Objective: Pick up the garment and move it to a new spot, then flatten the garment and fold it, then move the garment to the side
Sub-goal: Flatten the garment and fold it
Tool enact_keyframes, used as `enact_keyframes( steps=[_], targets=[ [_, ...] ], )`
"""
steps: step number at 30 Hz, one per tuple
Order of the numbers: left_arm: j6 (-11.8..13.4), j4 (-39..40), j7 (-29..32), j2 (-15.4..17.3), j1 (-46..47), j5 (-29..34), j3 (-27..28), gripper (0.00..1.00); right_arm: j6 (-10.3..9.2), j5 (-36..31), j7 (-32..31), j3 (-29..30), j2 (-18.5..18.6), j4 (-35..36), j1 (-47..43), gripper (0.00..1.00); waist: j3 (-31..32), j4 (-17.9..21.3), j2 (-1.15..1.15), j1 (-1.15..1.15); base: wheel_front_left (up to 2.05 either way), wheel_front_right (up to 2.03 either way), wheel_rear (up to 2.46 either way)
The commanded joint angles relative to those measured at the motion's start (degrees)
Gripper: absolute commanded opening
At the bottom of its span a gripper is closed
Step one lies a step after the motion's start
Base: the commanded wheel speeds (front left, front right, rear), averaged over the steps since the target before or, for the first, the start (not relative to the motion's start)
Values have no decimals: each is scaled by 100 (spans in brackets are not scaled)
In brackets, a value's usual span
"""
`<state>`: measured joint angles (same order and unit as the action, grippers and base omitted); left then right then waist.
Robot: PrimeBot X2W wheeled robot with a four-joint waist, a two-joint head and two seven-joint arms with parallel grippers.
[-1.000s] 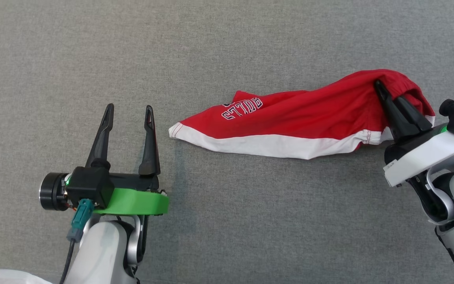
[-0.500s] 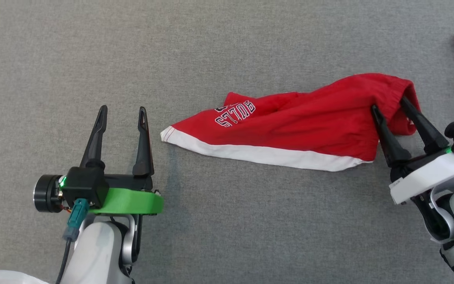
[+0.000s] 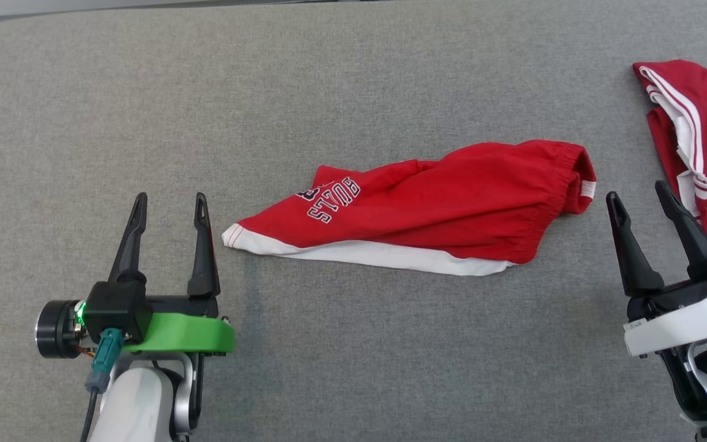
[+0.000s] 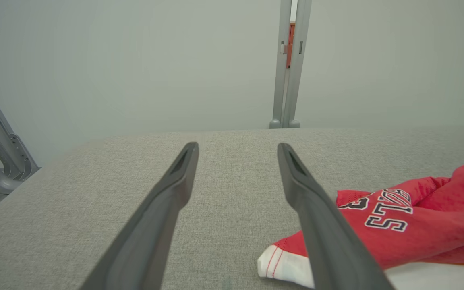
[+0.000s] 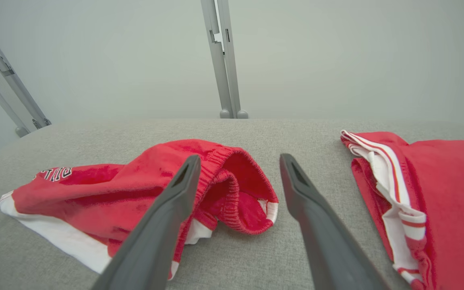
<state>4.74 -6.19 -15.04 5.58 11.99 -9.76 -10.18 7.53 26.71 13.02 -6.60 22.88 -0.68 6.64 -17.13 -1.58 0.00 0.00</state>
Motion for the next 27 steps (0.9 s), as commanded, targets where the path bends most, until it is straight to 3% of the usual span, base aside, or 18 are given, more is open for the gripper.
enact_keyframes(
  steps=[1,15,27],
  targets=[
    [33,-5,-16,53,-97,40,33,100,-10,-136,39,66,-64,93,-123,100,166,118,0,0,0,0,0],
    [124,-46,-16,149,-505,-14,137,100,-10,-881,-223,478,-754,968,-934,100,432,267,0,0,0,0,0],
    [28,-289,196,181,-359,-61,-25,100,-10,-943,-301,486,-844,1119,-953,100,344,281,0,0,0,0,0]
  ],
)
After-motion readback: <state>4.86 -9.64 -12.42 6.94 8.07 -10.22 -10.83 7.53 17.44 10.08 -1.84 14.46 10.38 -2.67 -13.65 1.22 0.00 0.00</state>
